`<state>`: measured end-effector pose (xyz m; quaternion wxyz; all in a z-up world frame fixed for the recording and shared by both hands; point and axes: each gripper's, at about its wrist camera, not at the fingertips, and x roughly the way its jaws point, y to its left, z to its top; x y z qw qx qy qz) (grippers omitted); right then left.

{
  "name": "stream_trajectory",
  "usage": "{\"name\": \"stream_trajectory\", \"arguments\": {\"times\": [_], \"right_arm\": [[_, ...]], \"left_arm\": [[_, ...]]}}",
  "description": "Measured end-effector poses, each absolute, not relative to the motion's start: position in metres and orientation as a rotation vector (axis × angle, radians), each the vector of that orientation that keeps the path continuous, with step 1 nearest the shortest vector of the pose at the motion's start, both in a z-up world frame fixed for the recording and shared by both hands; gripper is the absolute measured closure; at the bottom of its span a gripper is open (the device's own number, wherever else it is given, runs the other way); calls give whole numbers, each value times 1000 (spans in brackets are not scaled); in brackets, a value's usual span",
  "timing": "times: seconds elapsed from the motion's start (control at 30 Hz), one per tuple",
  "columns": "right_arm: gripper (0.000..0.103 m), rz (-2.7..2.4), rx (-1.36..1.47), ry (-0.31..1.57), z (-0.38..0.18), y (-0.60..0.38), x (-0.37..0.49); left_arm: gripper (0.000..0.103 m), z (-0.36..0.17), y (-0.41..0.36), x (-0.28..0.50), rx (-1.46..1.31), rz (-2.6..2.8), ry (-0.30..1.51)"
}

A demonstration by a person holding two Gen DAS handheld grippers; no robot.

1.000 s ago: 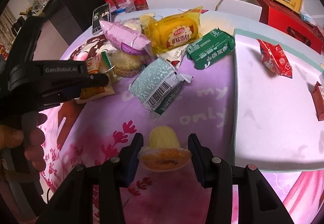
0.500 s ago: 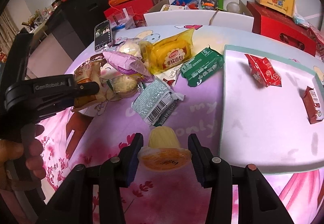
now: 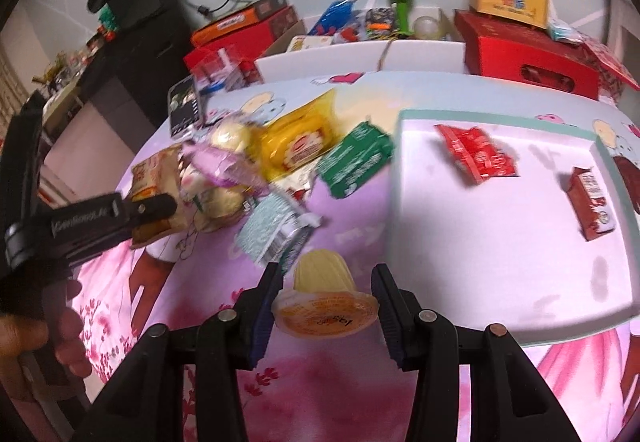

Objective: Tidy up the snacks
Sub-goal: 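Carry the roll packet and jelly cup onto the tray and release both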

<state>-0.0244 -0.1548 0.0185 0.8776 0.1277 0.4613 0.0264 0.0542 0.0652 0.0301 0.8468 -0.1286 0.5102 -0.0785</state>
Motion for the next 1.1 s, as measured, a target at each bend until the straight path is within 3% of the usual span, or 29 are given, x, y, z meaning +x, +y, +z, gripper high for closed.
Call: {"name": "stream_trajectory", "arguments": {"times": [0.67,1.1], "right_arm": [[54,-411,490,888,21,-318,-66],[54,-552,562,898,1,-373,-81]], "left_arm": [[62,39,-61,27,-47,-470,1057],[62,21,-144,10,112,-678,1064]]}}
